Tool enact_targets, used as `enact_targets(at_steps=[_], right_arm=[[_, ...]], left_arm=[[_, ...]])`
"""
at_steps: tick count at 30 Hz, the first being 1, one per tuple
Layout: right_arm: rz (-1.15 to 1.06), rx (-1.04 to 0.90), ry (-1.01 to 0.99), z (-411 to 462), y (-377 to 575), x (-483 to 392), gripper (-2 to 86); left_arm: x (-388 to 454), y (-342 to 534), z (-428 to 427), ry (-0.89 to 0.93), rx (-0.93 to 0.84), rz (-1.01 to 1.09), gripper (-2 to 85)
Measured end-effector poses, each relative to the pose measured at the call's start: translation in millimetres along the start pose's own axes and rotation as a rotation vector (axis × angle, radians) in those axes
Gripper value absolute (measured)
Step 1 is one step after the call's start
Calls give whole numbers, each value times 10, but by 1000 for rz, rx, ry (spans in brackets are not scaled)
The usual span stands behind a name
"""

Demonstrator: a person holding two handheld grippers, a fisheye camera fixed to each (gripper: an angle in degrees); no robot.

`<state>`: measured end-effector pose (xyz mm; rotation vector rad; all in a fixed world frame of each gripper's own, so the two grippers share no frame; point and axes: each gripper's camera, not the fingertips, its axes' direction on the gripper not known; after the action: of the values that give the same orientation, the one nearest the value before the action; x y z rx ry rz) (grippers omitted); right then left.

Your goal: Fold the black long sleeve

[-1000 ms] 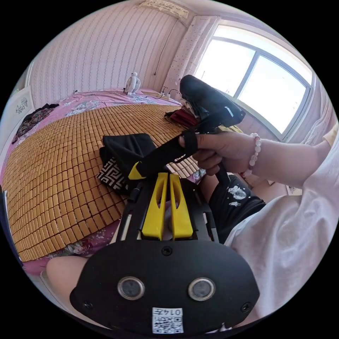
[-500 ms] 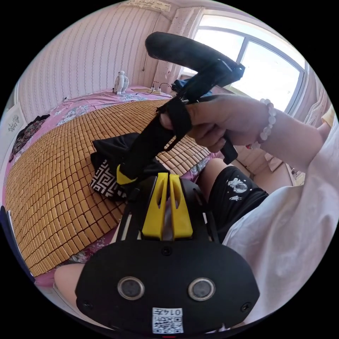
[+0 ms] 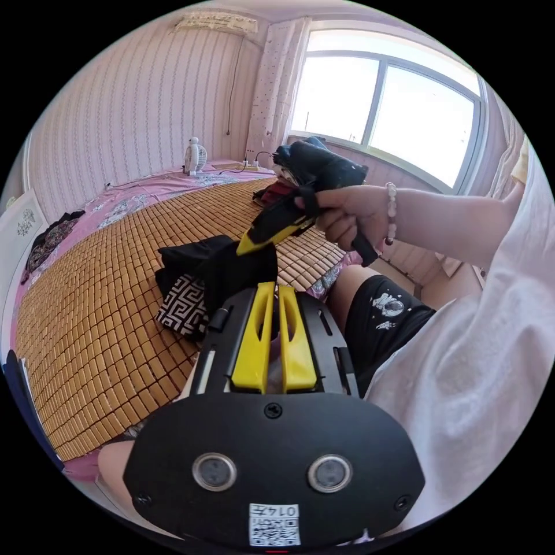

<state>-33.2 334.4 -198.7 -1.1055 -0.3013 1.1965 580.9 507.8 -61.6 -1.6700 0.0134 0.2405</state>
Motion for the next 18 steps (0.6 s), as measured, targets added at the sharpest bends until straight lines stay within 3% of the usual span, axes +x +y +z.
enact_targets(at_steps=[3,5,8,12,14,16,18], right_arm=[[31,331,-18,-882,437,115,19],[56,449,3,-1264,724,178,18],[73,463,148,-1549,1073,199,18],[96,437,134,-1551,1396,270,17],[110,459,116,-1533,1504,302,17],[117,463,91,-1518,1571,328,17],[80,463,85,-1536,1613,287,17]], left_arm=[[-277,137,6,-51,-35,-108,54],[-490,232,96,-65,-67,-202,68],[-854,247,331,-50,-133,-340,104],[-1196,37,805,-90,-234,-404,133],[-1227,-29,1083,-128,-352,-343,122],[-1223,-107,1135,-155,-361,-256,92],[-1408,-235,994,-83,-362,-299,56]])
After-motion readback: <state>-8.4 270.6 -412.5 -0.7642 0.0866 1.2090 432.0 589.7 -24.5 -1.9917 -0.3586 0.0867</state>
